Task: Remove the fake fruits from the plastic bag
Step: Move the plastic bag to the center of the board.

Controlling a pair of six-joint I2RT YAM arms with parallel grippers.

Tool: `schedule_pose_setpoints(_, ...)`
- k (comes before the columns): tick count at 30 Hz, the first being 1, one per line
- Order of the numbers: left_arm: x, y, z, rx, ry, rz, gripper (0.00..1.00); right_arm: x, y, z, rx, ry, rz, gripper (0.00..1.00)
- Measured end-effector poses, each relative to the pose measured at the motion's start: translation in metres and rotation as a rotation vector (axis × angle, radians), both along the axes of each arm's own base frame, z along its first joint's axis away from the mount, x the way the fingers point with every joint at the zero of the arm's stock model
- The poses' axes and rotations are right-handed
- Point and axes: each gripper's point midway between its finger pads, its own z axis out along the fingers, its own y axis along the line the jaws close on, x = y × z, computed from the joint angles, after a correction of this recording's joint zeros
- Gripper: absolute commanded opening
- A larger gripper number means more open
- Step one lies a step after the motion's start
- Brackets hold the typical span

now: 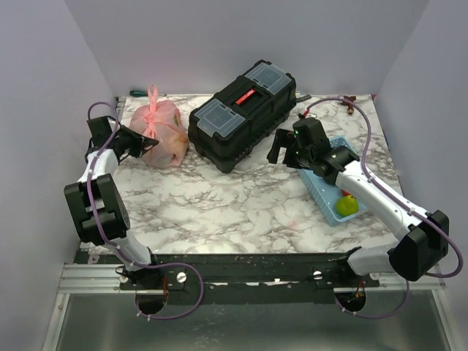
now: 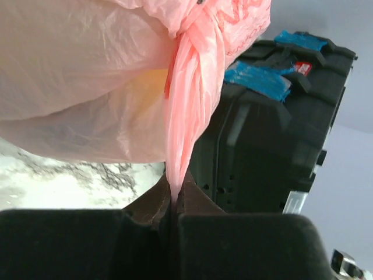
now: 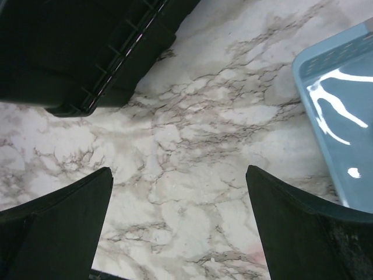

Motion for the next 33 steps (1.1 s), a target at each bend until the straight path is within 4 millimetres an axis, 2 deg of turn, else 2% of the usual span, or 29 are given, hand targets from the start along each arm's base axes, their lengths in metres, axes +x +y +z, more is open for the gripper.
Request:
schedule_pose_setpoints(4, -0.018, -0.021, -0.006, -0.055, 0.024, -0.016, 0.0, -0.008, 0.019, -0.011, 0.059, 0.069, 0.076, 1.0)
schedule_pose_setpoints(8, -0.043, -0.037, -0.006, -0.101, 0.036, -0.012, 0.0, -0.026, 0.036, -0.022, 0.14, 0.108, 0.153, 1.0)
schedule_pose_setpoints(12, -0.088, -0.056, -0.008, -0.133, 0.022, -0.005, 0.0, -0.048, 0.047, -0.038, 0.181, 0.155, 0.218, 1.0)
schedule_pose_setpoints(15, -0.126, -0.074, -0.01, -0.146, -0.018, -0.016, 0.0, -0.066, 0.064, -0.049, 0.193, 0.176, 0.276, 1.0)
schedule_pose_setpoints(20, -0.186, -0.128, -0.012, -0.111, -0.118, -0.167, 0.01, -0.104, 0.094, -0.07, 0.22, 0.216, 0.376, 1.0)
schedule_pose_setpoints(23, -0.224, -0.163, -0.01, -0.087, -0.201, -0.303, 0.02, -0.123, 0.11, -0.072, 0.22, 0.216, 0.439, 1.0)
schedule_pose_setpoints(24, -0.232, -0.167, -0.016, -0.085, -0.197, -0.319, 0.02, -0.127, 0.115, -0.071, 0.22, 0.207, 0.453, 1.0)
schedule_pose_setpoints(27, -0.265, -0.19, -0.013, -0.092, -0.264, -0.426, 0.02, -0.132, 0.123, -0.069, 0.218, 0.184, 0.469, 1.0)
schedule_pose_setpoints(33, -0.306, -0.224, -0.027, -0.099, -0.204, -0.582, 0.01, -0.116, 0.113, -0.076, 0.181, 0.13, 0.376, 1.0)
